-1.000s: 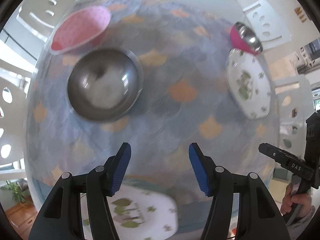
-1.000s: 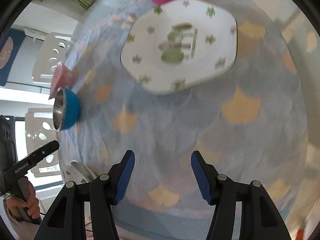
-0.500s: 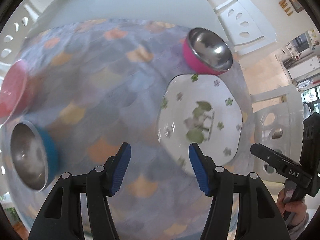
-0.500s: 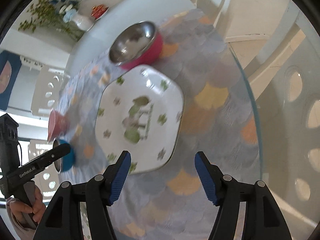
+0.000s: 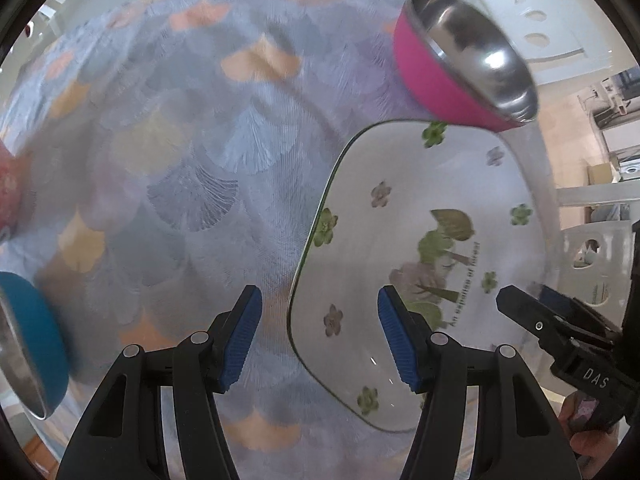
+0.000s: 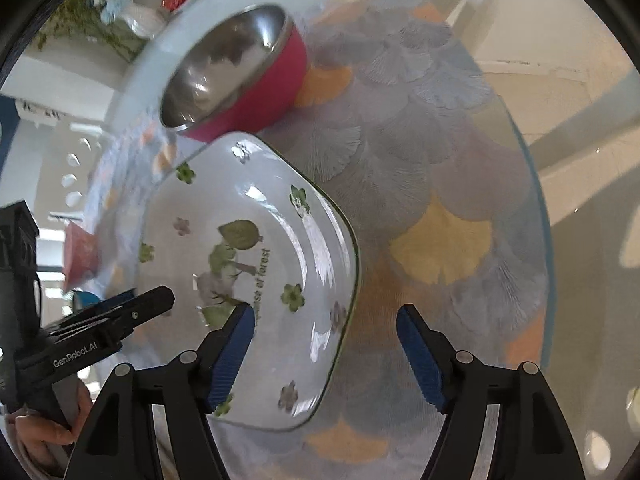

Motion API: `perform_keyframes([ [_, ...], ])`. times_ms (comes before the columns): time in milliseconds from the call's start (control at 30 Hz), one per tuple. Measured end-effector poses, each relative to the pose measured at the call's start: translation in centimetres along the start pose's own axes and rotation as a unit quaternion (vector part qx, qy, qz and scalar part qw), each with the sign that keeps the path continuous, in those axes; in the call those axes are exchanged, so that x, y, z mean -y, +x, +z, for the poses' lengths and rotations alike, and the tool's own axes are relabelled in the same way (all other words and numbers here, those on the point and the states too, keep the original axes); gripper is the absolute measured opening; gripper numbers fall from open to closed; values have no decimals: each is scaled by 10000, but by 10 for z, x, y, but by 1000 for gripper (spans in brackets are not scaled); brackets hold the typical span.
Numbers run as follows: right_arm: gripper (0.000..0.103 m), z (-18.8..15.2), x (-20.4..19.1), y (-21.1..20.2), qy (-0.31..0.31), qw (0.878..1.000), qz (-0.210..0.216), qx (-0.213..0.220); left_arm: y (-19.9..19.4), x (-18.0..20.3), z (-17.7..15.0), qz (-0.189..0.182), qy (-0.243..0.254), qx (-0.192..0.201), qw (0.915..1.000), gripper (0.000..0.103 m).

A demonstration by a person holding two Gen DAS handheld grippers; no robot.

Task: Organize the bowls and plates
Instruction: 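Close both grippers on the rim of the second hexagonal plate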

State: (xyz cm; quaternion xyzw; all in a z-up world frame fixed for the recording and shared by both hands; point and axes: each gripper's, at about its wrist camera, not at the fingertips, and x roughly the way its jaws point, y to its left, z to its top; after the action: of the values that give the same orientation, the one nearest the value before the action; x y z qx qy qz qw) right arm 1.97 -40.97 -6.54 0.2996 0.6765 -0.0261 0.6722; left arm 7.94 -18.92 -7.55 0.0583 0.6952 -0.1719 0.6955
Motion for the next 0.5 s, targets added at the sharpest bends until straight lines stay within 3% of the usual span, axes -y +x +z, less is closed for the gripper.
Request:
perform_keyframes([
  [233, 90, 10, -24, 17, -705, 9961, -527, -78, 8, 7, 3, 103, 105, 47, 9999, 68],
  [300, 101, 11, -29, 22, -828, 9949, -572, -69, 9, 7, 5, 82, 93, 103, 9999, 72],
  [500, 103, 12, -31, 25, -882, 9941, -620, 100, 8, 8, 9, 88, 163, 234, 9996, 79],
])
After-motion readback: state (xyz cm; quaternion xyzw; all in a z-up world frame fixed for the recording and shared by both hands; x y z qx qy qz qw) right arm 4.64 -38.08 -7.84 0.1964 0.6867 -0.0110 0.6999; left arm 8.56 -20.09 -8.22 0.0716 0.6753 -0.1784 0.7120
